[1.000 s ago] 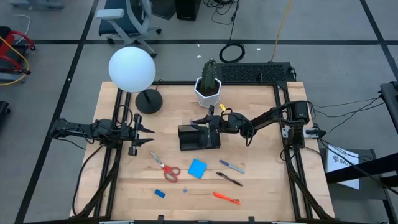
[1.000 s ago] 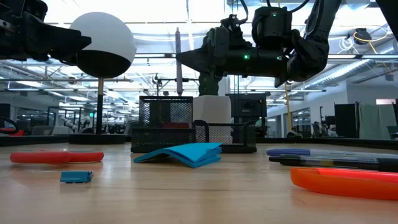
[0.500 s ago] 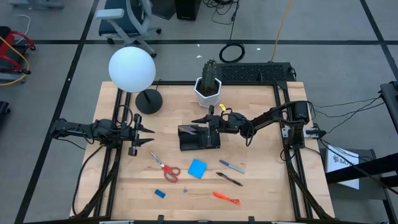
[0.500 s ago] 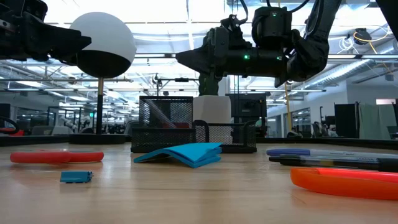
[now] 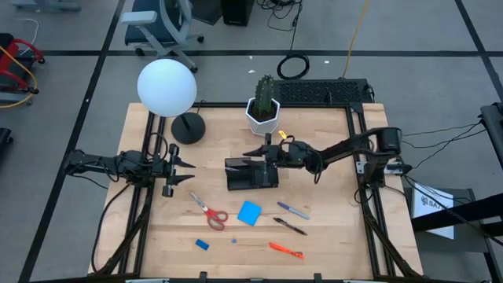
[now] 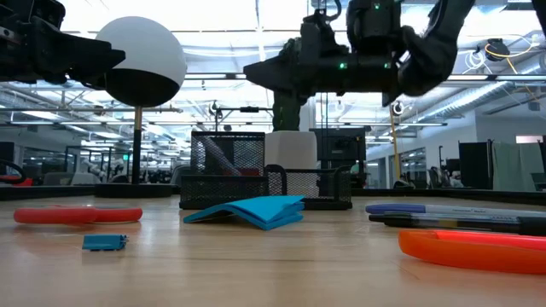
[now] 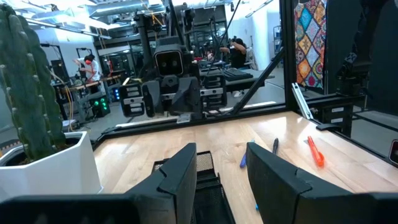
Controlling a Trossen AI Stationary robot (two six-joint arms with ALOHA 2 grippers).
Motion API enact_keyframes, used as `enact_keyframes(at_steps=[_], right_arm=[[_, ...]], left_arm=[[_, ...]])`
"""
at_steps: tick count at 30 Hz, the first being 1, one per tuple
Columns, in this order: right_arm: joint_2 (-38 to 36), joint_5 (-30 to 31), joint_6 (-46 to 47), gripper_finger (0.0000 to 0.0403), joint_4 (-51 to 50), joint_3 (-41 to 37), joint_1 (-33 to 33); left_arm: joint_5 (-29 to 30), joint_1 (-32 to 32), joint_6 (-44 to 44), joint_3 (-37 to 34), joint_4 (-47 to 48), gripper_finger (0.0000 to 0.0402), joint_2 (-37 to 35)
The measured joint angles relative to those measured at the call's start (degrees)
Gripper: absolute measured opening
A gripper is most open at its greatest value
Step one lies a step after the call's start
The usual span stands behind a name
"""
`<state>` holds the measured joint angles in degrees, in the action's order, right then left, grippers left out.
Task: Pick and place office supplies into organizer
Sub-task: Put the blue pen into the black desk organizer
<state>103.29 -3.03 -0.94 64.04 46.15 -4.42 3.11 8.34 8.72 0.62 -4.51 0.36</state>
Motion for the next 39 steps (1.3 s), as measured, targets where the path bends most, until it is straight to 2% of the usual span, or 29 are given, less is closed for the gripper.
enact_keyframes(at_steps=[4,11,16,25,32,39], right_arm=[[-5.5,0.7,-0.9,0.0094,-11.4,0.0,0.5],[-13.9,10.7,-0.9,0.0093,-29.2,0.0,2.6],[-17.1,16.3,3.2,0.0093,-36.7,0.0,4.2],[-20.4,17.0,10.6,0.0093,-49.3,0.0,4.8],[-22.3,19.7,15.2,0.0093,-57.7,0.0,4.8],[-22.3,19.6,18.2,0.0093,-60.5,0.0,4.8]], left_arm=[[0.0,0.0,0.0,0.0,0.0,0.0145,0.0],[0.0,0.0,0.0,0.0,0.0,0.0145,0.0],[0.0,0.0,0.0,0.0,0.0,0.0145,0.0],[0.0,0.0,0.0,0.0,0.0,0.0145,0.0],[0.0,0.0,0.0,0.0,0.0,0.0145,0.0],[0.0,0.0,0.0,0.0,0.0,0.0145,0.0]])
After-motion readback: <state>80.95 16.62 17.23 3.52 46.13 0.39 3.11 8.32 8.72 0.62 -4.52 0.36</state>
